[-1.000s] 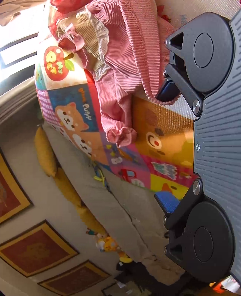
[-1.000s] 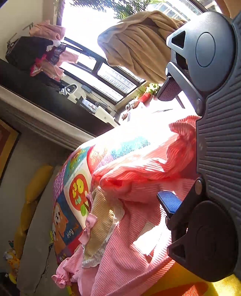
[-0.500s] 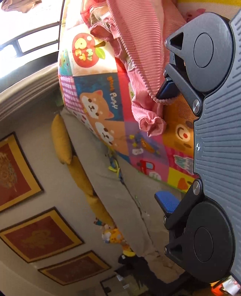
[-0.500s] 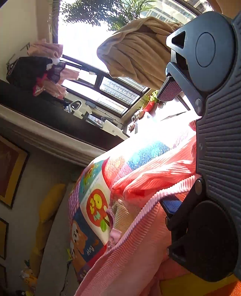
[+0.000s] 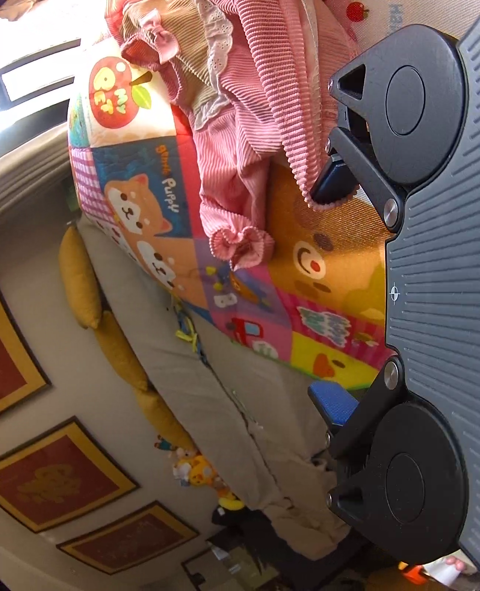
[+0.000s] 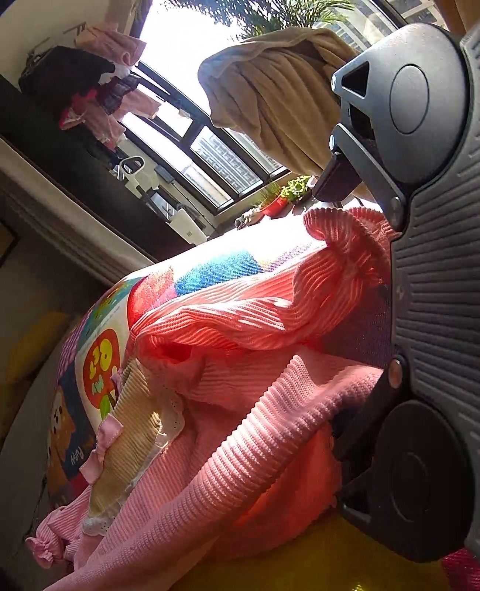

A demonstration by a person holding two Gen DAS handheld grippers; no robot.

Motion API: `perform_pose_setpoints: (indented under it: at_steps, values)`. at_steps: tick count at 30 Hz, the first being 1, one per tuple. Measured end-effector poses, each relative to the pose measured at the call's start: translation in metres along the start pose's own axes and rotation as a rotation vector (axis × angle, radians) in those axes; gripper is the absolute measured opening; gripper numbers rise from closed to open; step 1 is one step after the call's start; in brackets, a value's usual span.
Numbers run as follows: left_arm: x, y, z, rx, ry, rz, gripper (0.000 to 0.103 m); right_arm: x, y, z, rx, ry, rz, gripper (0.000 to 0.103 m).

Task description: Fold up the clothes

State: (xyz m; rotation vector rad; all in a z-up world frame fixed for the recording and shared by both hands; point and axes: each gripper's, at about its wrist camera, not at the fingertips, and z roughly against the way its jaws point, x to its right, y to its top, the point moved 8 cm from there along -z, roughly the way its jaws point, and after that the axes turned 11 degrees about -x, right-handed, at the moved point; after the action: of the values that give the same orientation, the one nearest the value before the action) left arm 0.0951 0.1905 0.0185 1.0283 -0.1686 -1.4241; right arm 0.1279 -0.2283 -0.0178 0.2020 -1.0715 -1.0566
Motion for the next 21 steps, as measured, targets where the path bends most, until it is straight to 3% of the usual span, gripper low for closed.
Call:
perform_pose_setpoints:
  at_steps: [3, 7, 10, 13, 18, 20, 21]
  values:
    - [0.001, 0.0, 0.002, 0.0, 0.003, -0.009, 0.103, 0.023, 0.012, 0.01, 0.047, -0.035, -0.065, 0.103]
    - [-0.013, 0.011, 0.041, 0.102, 0.03, -0.012, 0.103, 0.077, 0.023, 0.055, 0.169, -0.092, -0.158, 0.103]
    - [-0.028, 0.016, 0.082, 0.191, 0.057, -0.013, 0.103, 0.103, 0.018, 0.083, 0.218, -0.051, -0.194, 0.103]
    - [-0.034, 0.004, 0.112, 0.216, 0.053, -0.019, 0.103, 0.109, 0.0, 0.102, 0.217, -0.017, -0.177, 0.103]
    - [-0.022, -0.049, 0.143, 0.171, 0.007, -0.082, 0.103, 0.099, -0.047, 0.123, 0.172, 0.025, -0.089, 0.103]
    - [-0.012, -0.076, 0.144, 0.11, -0.076, -0.103, 0.103, 0.088, -0.069, 0.124, 0.117, 0.117, -0.065, 0.103]
    - [-0.007, -0.089, 0.145, 0.08, -0.118, -0.113, 0.103, 0.077, -0.082, 0.124, 0.084, 0.211, -0.042, 0.103]
